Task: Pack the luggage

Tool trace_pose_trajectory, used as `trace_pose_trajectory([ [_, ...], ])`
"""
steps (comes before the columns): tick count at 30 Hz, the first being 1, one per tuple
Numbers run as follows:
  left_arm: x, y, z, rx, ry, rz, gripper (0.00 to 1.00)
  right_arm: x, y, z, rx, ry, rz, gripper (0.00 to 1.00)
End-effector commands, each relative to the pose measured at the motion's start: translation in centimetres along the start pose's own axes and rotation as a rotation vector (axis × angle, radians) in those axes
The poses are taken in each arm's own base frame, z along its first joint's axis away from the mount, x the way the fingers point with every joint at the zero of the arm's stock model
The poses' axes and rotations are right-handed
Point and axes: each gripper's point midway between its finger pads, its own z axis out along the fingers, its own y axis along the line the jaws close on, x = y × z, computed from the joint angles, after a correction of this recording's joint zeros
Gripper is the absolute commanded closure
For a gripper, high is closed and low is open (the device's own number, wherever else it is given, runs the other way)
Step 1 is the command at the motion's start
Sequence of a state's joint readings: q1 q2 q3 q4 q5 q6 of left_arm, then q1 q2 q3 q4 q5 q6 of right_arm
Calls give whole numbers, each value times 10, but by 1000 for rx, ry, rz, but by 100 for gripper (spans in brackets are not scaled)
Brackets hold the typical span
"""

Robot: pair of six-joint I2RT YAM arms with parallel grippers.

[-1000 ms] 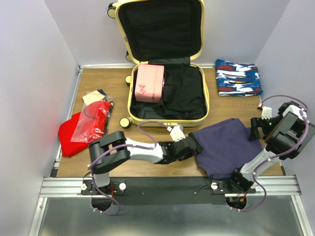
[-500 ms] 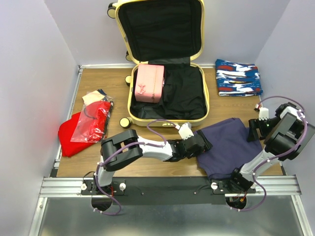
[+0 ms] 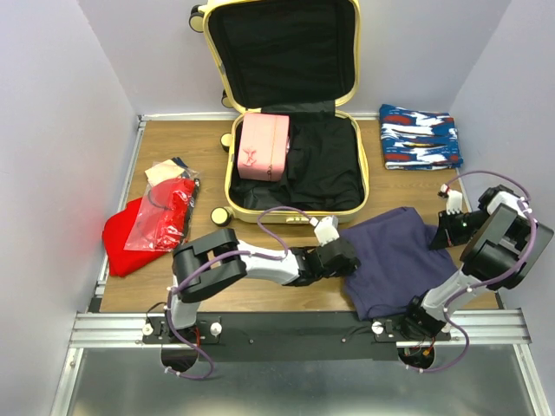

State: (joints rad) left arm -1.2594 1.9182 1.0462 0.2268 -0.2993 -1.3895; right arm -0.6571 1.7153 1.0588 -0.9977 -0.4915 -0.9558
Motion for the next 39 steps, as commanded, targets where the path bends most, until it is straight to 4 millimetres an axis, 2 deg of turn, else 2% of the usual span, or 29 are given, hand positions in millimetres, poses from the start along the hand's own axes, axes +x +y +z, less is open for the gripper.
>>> trace_pose_trajectory([
  [1,-39,-82,-40,244,-108,76,100,-17,48,-28,-92,-83,-36,99],
  [2,-44,-94,-49,273,-120,85,100,-24,50,-35,-76,-110,-51,100],
  [6,-55,-118,-70,343,-153,137,100,-48,54,-73,31,-193,-112,99],
  [9,-60,-135,-82,388,-169,177,100,-59,58,-93,73,-238,-128,100],
  [13,-71,-164,-100,453,-214,213,100,-88,66,-130,145,-345,-179,100],
  [18,-88,-198,-126,525,-292,267,100,-117,70,-160,170,-431,-220,99],
  [21,-98,-211,-141,549,-340,269,100,-138,75,-181,173,-490,-259,99],
  [25,-106,-218,-150,558,-361,233,100,-170,79,-205,185,-558,-311,99],
  [26,-109,-218,-153,556,-368,219,100,-182,88,-205,172,-567,-326,99],
  [28,-111,-219,-156,561,-371,179,100,-208,89,-211,216,-595,-384,99],
  [29,-114,-218,-158,555,-379,160,100,-222,103,-205,200,-598,-425,99],
  [31,-115,-212,-155,539,-382,127,100,-250,107,-203,230,-617,-457,100],
  [32,-118,-208,-155,527,-393,95,100,-263,123,-194,207,-616,-489,100],
  [34,-119,-198,-152,506,-398,64,100,-285,126,-190,234,-627,-521,99],
  [35,-123,-195,-151,497,-410,36,100,-302,137,-182,221,-631,-556,99],
  [37,-123,-183,-144,475,-396,-29,100,-324,141,-178,255,-652,-585,100],
  [38,-122,-177,-138,461,-383,-52,100,-337,153,-165,240,-645,-619,99],
  [39,-128,-171,-134,449,-382,-94,100,-346,155,-161,261,-643,-642,99],
])
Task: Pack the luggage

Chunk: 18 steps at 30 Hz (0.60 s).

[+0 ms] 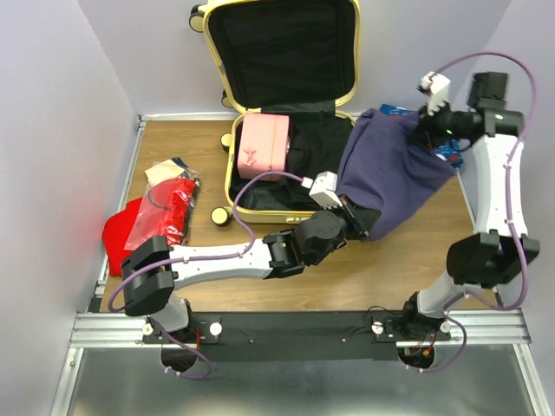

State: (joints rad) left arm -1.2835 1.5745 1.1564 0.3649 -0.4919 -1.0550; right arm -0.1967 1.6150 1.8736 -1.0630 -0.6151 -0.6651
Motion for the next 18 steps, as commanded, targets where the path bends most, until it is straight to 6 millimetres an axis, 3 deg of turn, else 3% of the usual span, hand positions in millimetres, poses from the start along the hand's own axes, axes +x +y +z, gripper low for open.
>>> trace_pose_trajectory([
  [1,-18,10,1,-39,-65,-199,100,-72,-15,42,106,-116,-147,99],
  [5,-27,33,10,-92,-103,-250,100,-94,2,91,74,-115,-230,99],
  [10,-43,62,22,-143,-133,-290,100,-117,4,143,83,-130,-301,100],
  [15,-52,91,34,-194,-149,-323,100,-133,19,190,65,-145,-402,99],
  [18,-52,110,39,-233,-148,-364,100,-133,30,219,44,-140,-464,100],
])
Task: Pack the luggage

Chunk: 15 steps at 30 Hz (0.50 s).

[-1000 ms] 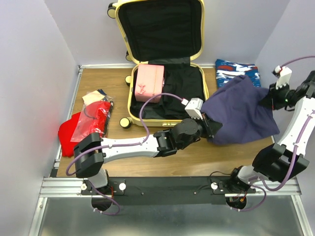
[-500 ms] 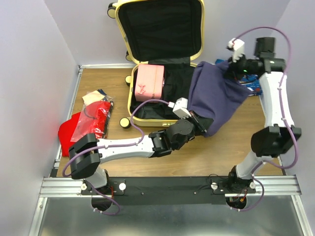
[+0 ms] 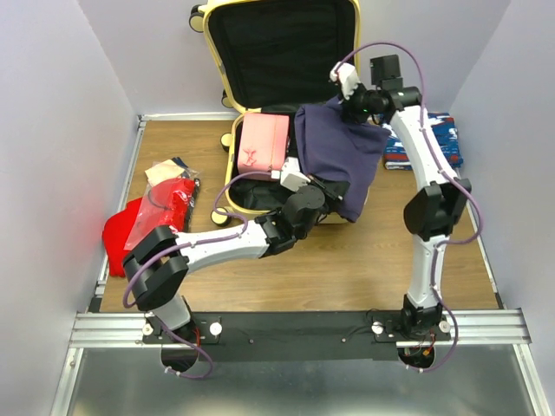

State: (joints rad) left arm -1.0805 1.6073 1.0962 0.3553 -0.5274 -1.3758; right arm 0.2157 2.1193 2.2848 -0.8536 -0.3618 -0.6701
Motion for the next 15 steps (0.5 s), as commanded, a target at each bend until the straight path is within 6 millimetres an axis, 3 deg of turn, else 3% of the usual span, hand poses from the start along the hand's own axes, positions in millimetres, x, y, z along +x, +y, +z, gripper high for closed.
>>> trace_pose_trajectory([
  [1,7,31,11,-67,32,-74,100,-47,-23,32,118,-117,-179,99],
  [6,7,50,23,-109,26,-103,100,-48,-8,72,84,-136,-263,100],
  [15,10,72,42,-158,10,-117,100,-65,4,113,87,-213,-356,99],
])
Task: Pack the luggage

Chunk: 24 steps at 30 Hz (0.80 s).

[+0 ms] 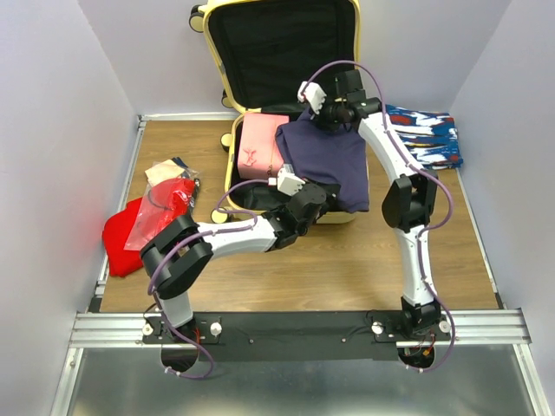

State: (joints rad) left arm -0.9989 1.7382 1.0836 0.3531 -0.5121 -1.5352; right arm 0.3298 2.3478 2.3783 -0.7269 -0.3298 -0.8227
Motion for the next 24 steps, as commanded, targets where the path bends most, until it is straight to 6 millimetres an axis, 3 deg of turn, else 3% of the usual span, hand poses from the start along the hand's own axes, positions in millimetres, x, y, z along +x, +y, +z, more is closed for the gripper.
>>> trace_pose_trajectory([
  [1,17,7,7,-21,47,-8,100,-57,-45,11,182,-187,-153,100],
  [9,-9,28,21,-62,-18,49,100,-49,-50,42,232,-199,-148,99],
  [16,-17,44,22,-91,-21,90,97,-38,-51,57,252,-194,-131,97],
  [19,-11,41,20,-80,17,101,86,-42,-50,53,255,-205,-116,73],
  [20,-8,39,18,-72,36,105,76,-44,-51,50,258,-207,-114,54],
  [21,-8,34,16,-60,41,106,68,-46,-51,48,261,-209,-106,45],
  [23,-10,26,11,-42,45,107,59,-55,-58,33,289,-217,-107,31],
  [24,-14,14,5,-14,42,113,50,-59,-61,28,301,-220,-101,28],
])
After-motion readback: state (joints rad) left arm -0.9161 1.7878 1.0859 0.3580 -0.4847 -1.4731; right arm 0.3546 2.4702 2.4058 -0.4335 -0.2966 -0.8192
